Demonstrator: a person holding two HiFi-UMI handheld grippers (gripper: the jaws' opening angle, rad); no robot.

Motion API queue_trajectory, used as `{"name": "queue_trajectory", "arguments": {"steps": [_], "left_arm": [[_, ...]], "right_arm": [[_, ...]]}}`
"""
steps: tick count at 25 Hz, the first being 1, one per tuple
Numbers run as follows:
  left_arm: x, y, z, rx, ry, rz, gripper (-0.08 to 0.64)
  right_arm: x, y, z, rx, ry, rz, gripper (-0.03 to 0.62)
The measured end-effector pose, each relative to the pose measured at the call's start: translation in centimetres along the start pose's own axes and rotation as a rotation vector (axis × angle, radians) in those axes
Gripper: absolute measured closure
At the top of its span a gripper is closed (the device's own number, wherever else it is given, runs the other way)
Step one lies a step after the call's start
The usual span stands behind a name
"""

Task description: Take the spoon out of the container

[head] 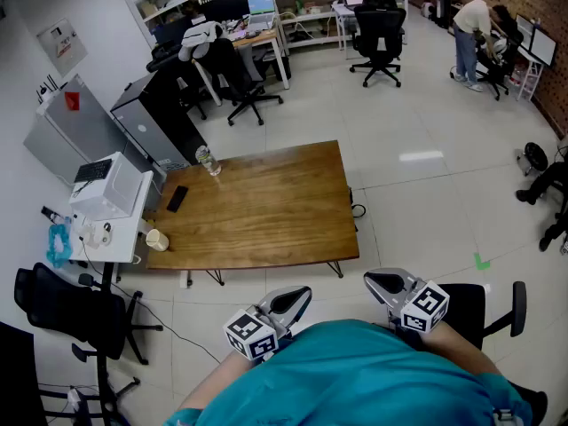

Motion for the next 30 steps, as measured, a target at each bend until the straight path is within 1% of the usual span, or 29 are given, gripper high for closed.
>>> {"name": "queue_trajectory", "arguments": {"steps": [6,8,11,15,18,22,27,30], "left_arm": [[0.1,3.3,-1.1,0.026,0.004,0.010,0.558],[-0.2,2.9,-1.1,0.042,0.005,0.009,0.558],[-0.5,-0.1,0.5,0.071,-0.003,-0.013,0.558],[-2.2,-7.3,4.9,0.125,-0.020,-0.061,0.558],[-2.6,-13.8,8.9,0.162,0.015,-0.084,0.558],[-2.6,-21.6,13.5,0.226,0.037,-0.103,0.558],[-5.0,-30.1,18.4,0.332,0.041,-0.115,0.558],[-6.2,-33.5,21.1,0.420,0.033,-0.119,0.558]], "right_arm": [[1.7,-1.3,-1.8,0.042,-0.024,0.023,0.591],[1.8,-0.6,-1.7,0.063,-0.035,0.045,0.591],[1.6,2.7,-0.5,0.088,-0.048,0.080,0.591],[-0.2,10.3,2.0,0.123,-0.060,0.090,0.591],[-1.7,17.4,4.5,0.151,-0.063,0.098,0.591],[-3.6,26.4,6.9,0.192,-0.043,0.116,0.591],[-7.4,37.1,9.1,0.276,-0.036,0.142,0.591],[-8.8,43.6,8.6,0.354,-0.035,0.179,0.591]]}}
Point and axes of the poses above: the fingertips, and each gripper's own axes: y forward along the fingers, z to its left, x out of its top, the point moved 10 cm from there along -y, backward along the fingers, and after that the axes turned 11 degrees about y, right-handed, at the moved point
